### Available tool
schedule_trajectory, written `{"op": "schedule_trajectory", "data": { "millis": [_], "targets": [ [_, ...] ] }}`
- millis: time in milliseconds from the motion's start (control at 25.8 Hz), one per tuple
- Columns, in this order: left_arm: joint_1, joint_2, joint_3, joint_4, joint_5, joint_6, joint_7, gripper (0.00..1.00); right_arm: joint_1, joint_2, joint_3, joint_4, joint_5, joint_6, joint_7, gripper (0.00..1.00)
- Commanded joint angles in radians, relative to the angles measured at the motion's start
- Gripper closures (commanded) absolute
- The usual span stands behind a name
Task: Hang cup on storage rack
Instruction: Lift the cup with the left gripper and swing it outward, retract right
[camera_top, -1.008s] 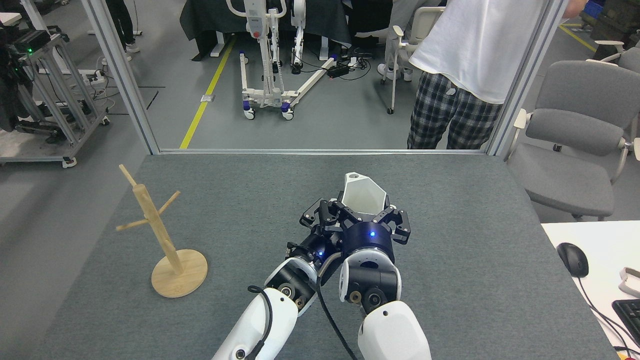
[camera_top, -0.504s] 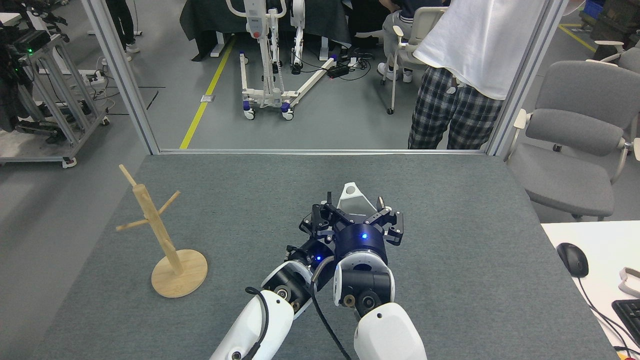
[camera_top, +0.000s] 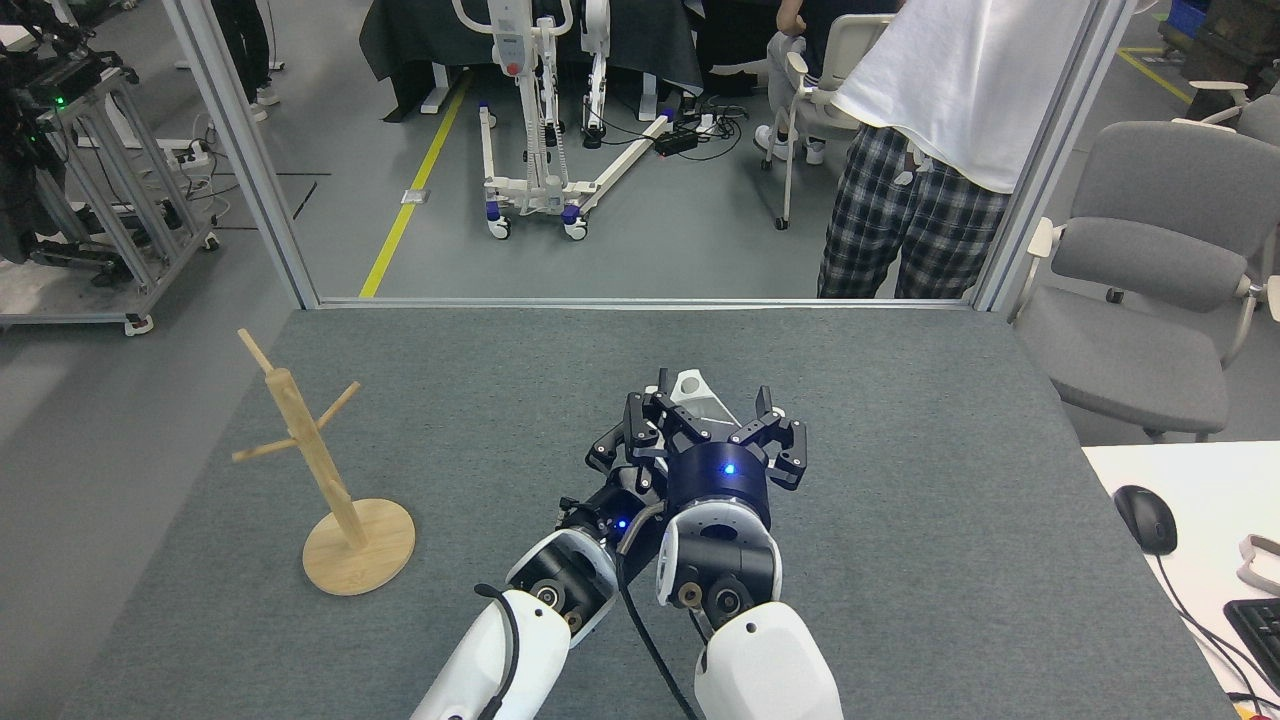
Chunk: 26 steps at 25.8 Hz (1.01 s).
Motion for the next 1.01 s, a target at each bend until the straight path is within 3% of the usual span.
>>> {"op": "schedule_trajectory", "data": {
  "millis": [0,155,349,465,659,776,969],
  "targets": [
    [0.007,0.008,0.019,-0.005,0.001,-0.014,-0.001,1.00,-0.009,0.013,0.000,-0.001,-0.075,0.084,-0.085,0.03],
    [0.041,0.022,0.037,-0.026,0.001,-0.024,-0.001,1.00,-0.040,0.013,-0.005,-0.001,-0.118,0.150,-0.149,0.03],
    [0.087,0.040,0.088,-0.140,0.002,-0.076,-0.006,1.00,-0.082,0.009,-0.157,-0.001,-0.140,0.162,-0.151,0.03],
    [0.093,0.039,0.108,-0.215,0.002,-0.106,-0.035,1.00,-0.087,-0.025,-0.258,0.003,-0.164,0.101,-0.149,0.03],
    [0.056,0.040,0.155,-0.284,0.002,-0.120,-0.073,1.00,-0.073,-0.188,-0.479,0.143,-0.232,-0.237,-0.151,0.03],
    [0.001,0.039,0.218,-0.293,0.001,-0.169,-0.101,1.00,-0.072,-0.294,-0.611,0.263,-0.322,-0.501,-0.151,0.03],
    [-0.114,0.069,0.333,-0.287,0.001,-0.211,-0.118,1.00,-0.050,-0.416,-0.751,0.419,-0.475,-0.939,-0.148,0.02]
  ]
}}
